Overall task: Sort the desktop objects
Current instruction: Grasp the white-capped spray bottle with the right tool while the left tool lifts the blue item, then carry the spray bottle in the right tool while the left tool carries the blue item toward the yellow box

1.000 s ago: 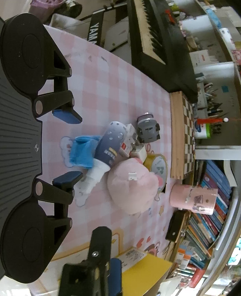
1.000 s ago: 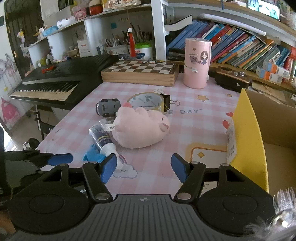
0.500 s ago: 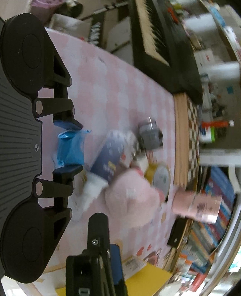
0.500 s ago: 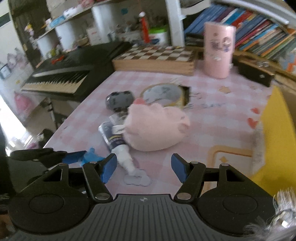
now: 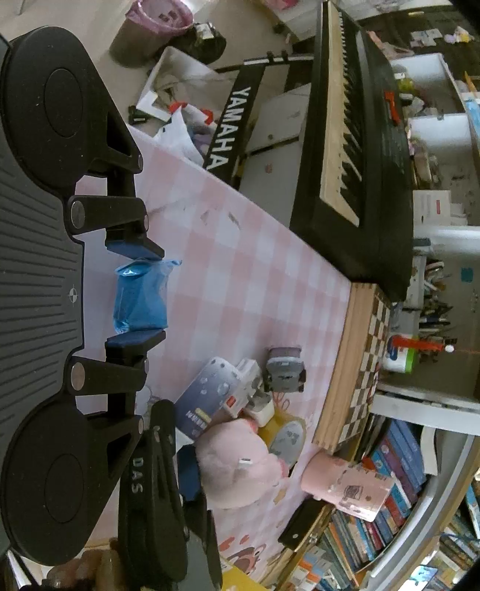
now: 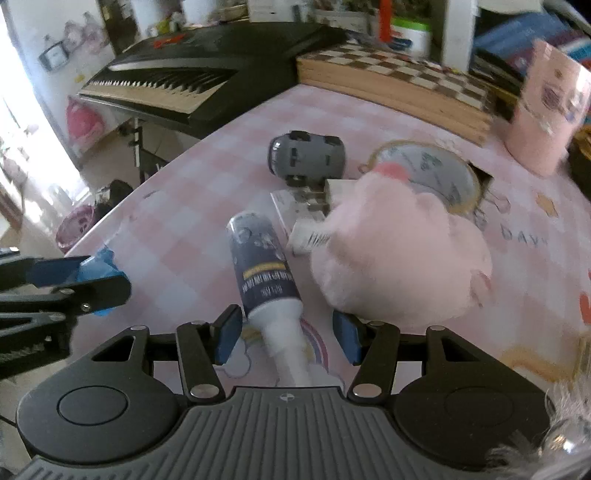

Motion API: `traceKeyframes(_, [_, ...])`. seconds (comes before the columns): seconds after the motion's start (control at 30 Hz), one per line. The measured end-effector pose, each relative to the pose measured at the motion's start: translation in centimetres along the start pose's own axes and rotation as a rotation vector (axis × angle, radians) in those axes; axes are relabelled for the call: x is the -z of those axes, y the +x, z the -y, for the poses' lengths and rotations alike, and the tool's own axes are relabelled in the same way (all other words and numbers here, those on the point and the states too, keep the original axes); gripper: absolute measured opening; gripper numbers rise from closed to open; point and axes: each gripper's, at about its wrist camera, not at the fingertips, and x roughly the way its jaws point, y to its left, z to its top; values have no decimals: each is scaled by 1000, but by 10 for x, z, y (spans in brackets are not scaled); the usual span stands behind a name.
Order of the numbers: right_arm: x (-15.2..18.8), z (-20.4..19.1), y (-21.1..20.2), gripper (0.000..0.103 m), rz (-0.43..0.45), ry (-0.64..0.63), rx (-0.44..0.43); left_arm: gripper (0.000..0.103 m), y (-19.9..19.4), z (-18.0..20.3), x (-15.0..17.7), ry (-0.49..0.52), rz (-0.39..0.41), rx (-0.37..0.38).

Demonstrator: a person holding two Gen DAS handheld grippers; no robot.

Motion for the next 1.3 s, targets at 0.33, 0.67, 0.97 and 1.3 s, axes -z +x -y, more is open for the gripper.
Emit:
traceKeyframes(0.33, [-7, -8, -3, 31, 12, -76, -36, 38, -8, 1, -9, -19, 22, 3])
traceKeyframes(0.67, [1, -7, -49, 30, 66, 47, -60, 37, -30, 6, -11, -3, 83, 69])
traceKeyframes(0.97, [22, -2, -84, 30, 126, 204, -25, 37, -51, 5, -1, 11, 121, 121])
traceKeyframes(1.3, [42, -14, -116, 30, 165, 250, 17, 37, -75, 5, 8, 24, 159, 183])
